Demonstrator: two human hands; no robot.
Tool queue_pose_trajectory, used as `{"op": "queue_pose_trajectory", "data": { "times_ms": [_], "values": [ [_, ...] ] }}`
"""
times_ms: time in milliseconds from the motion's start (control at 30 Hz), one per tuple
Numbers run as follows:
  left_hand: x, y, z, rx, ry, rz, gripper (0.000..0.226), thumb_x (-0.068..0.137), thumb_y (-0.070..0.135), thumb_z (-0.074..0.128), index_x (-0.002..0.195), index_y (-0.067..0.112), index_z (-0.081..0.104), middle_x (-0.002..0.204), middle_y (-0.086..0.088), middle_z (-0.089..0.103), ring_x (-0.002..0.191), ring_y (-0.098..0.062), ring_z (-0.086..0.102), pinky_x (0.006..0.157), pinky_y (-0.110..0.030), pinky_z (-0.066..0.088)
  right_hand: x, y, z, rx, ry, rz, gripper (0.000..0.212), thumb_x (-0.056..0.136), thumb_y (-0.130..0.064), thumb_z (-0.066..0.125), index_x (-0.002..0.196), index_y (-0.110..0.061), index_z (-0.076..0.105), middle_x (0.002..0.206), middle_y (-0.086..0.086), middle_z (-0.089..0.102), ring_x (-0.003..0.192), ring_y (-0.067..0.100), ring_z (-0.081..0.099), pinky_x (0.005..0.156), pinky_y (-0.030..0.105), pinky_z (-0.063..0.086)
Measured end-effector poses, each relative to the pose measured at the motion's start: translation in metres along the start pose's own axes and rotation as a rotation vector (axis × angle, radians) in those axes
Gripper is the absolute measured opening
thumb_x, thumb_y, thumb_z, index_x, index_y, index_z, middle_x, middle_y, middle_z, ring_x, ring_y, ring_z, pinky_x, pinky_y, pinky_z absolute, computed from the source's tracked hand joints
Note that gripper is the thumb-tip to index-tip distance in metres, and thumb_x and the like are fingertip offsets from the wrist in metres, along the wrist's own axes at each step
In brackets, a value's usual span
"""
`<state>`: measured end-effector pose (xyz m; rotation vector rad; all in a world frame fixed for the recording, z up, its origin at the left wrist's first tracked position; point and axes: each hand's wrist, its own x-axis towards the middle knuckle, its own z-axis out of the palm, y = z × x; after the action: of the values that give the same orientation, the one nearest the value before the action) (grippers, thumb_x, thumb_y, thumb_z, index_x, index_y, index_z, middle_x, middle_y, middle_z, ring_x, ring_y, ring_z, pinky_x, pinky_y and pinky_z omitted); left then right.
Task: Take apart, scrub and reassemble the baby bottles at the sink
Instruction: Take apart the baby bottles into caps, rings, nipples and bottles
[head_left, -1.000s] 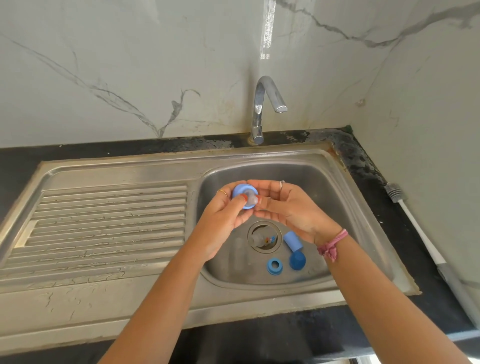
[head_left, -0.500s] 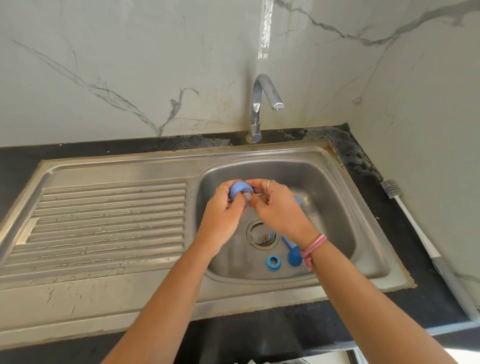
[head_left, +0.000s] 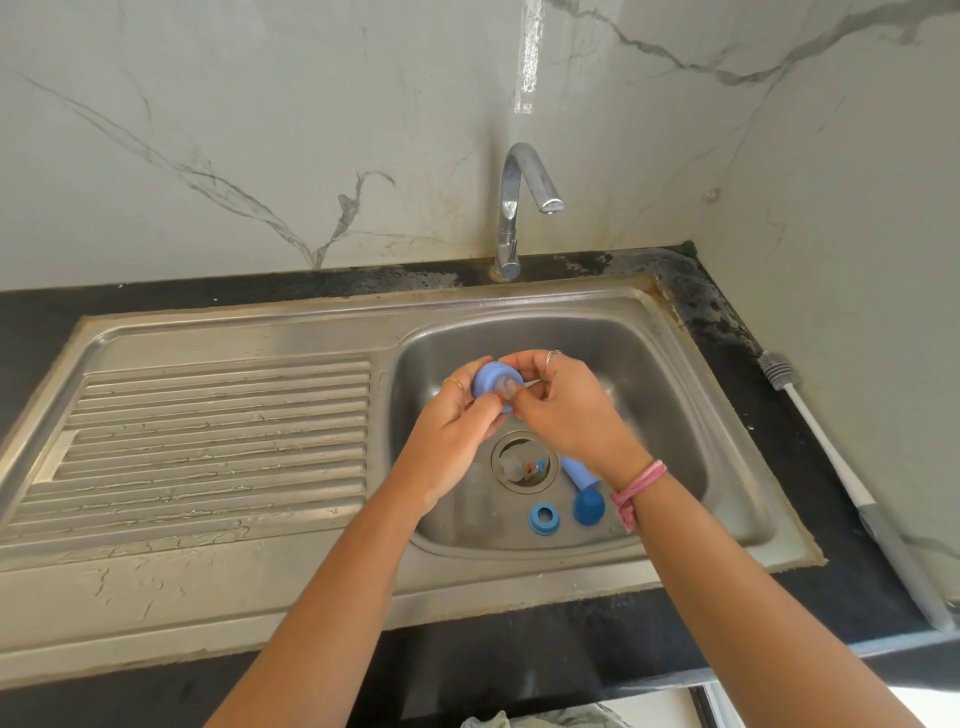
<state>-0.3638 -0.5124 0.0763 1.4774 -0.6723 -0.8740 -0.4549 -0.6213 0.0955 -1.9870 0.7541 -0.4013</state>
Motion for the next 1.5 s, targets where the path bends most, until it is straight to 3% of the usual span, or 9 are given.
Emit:
{"op": "queue_pose_trajectory", "data": {
  "times_ms": [100,267,400,533,667,933,1133,1300,1500],
  "values": [
    [0.0,-0.001,0.001,0.034,0.011,0.019,0.031,0.101,0.018,0.048,0.132,0.017,0.052,0.12,-0.001,0.066,0.109,-0.01,0.065,0.09,-0.023,0.053,-0.001,0.002,0.006,-0.078,0.089,0.0,0.018,0.093,-0.023,0.062,0.109,-0.017,0.065,0.083,-0.01,0.063,0.068,0.002,0.058,0.059,0.004,0.042],
    [-0.001,-0.001,0.003,0.02,0.008,0.027,0.028,0.101,0.017,0.046,0.127,0.011,0.056,0.116,-0.004,0.068,0.104,-0.011,0.067,0.085,-0.021,0.054,-0.008,0.003,0.015,-0.148,0.218,-0.037,0.016,0.091,-0.026,0.062,0.104,-0.018,0.066,0.079,-0.013,0.063,0.063,0.002,0.059,0.059,0.007,0.044],
    [-0.002,-0.002,0.005,0.064,0.03,0.027,0.026,0.1,0.017,0.049,0.123,0.009,0.057,0.11,-0.005,0.07,0.097,-0.012,0.07,0.081,-0.019,0.054,-0.009,0.007,0.007,0.037,0.071,-0.003,0.023,0.093,-0.022,0.063,0.115,-0.015,0.069,0.089,-0.003,0.073,0.077,0.012,0.071,0.076,0.026,0.058],
    [-0.002,-0.002,0.005,0.146,0.073,0.02,0.024,0.096,0.024,0.057,0.117,0.013,0.059,0.102,0.0,0.07,0.091,-0.008,0.07,0.076,-0.018,0.054,-0.009,0.013,-0.007,0.353,-0.212,0.101,0.034,0.096,-0.017,0.058,0.13,-0.015,0.058,0.09,-0.008,0.073,0.087,0.009,0.072,0.079,0.022,0.057],
    [0.002,-0.002,0.0,0.288,0.129,0.021,0.027,0.091,0.029,0.065,0.115,0.018,0.061,0.101,0.003,0.07,0.091,-0.011,0.068,0.081,-0.025,0.055,-0.011,0.019,-0.016,0.635,-0.396,0.183,0.03,0.098,-0.009,0.053,0.125,-0.022,0.058,0.106,0.002,0.074,0.101,0.016,0.07,0.085,0.022,0.055],
    [0.007,-0.012,0.005,0.566,0.264,0.104,0.012,0.092,0.016,0.059,0.103,0.021,0.058,0.08,0.018,0.055,0.07,0.002,0.057,0.057,-0.004,0.044,-0.01,0.027,-0.005,0.637,-0.394,0.171,0.028,0.096,-0.016,0.06,0.123,-0.019,0.065,0.105,0.007,0.074,0.099,0.019,0.071,0.082,0.023,0.055],
    [0.008,-0.015,0.009,0.621,0.282,0.089,0.021,0.092,0.009,0.054,0.112,0.013,0.059,0.092,0.002,0.062,0.074,-0.009,0.059,0.055,-0.005,0.043,-0.01,0.034,0.007,0.707,-0.301,0.185,0.028,0.092,-0.005,0.062,0.118,-0.016,0.066,0.108,0.011,0.073,0.099,0.026,0.07,0.082,0.028,0.057],
    [0.005,-0.012,0.011,0.66,0.152,0.064,0.022,0.096,0.001,0.042,0.112,0.005,0.057,0.096,0.0,0.056,0.081,-0.013,0.054,0.061,-0.014,0.04,-0.012,0.037,0.014,0.695,-0.248,0.177,0.032,0.089,0.0,0.064,0.116,-0.018,0.068,0.109,0.012,0.072,0.096,0.027,0.071,0.082,0.028,0.057],
    [0.004,-0.013,0.008,0.684,-0.058,0.045,0.019,0.097,-0.003,0.041,0.108,0.0,0.056,0.099,-0.006,0.053,0.084,-0.013,0.054,0.069,-0.007,0.04,-0.018,0.048,0.017,0.747,-0.275,0.2,0.041,0.09,-0.001,0.062,0.13,-0.01,0.059,0.117,0.012,0.069,0.099,0.025,0.07,0.085,0.029,0.056]
  ]
}}
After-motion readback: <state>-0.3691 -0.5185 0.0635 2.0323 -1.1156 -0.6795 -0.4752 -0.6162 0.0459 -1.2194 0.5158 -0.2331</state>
